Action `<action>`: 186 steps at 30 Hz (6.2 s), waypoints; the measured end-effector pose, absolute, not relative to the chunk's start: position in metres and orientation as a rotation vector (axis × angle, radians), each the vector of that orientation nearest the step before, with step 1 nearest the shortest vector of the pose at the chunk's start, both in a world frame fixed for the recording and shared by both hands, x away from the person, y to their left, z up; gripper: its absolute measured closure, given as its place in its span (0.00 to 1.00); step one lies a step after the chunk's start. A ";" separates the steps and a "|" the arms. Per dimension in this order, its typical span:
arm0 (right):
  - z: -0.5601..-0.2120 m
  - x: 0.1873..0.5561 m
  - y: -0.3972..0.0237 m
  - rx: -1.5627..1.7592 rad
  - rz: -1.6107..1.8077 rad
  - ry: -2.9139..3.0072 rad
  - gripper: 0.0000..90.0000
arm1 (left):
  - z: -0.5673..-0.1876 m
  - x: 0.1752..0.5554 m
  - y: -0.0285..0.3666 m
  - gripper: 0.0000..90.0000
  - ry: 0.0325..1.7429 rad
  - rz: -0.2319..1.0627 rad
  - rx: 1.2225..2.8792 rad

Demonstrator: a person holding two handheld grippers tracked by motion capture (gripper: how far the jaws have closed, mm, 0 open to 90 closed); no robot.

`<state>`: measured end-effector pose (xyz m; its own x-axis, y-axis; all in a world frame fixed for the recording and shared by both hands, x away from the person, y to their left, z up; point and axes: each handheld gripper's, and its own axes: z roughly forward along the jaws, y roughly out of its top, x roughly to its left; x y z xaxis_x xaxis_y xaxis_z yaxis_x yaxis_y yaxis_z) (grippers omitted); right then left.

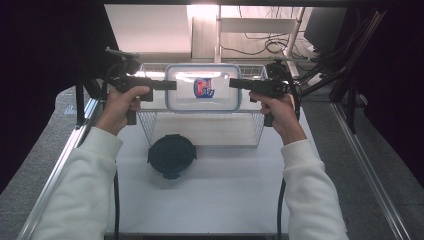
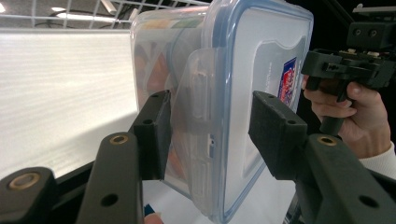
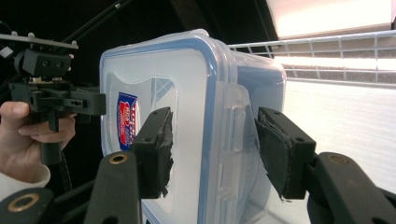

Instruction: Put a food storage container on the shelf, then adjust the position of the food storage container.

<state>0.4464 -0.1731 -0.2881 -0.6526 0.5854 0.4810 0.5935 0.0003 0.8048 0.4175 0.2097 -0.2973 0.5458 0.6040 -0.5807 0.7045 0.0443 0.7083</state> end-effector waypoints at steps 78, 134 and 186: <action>-0.416 0.285 -0.214 -1.308 -1.620 -2.667 0.24 | -0.434 0.242 0.202 0.26 1.098 0.289 1.906; -0.472 0.272 -0.222 -1.314 -1.411 -2.577 0.27 | -0.436 0.289 0.228 0.45 1.243 0.375 1.920; -0.480 0.279 -0.222 -1.410 -1.356 -2.602 0.27 | -0.484 0.391 0.221 1.00 1.263 0.393 2.155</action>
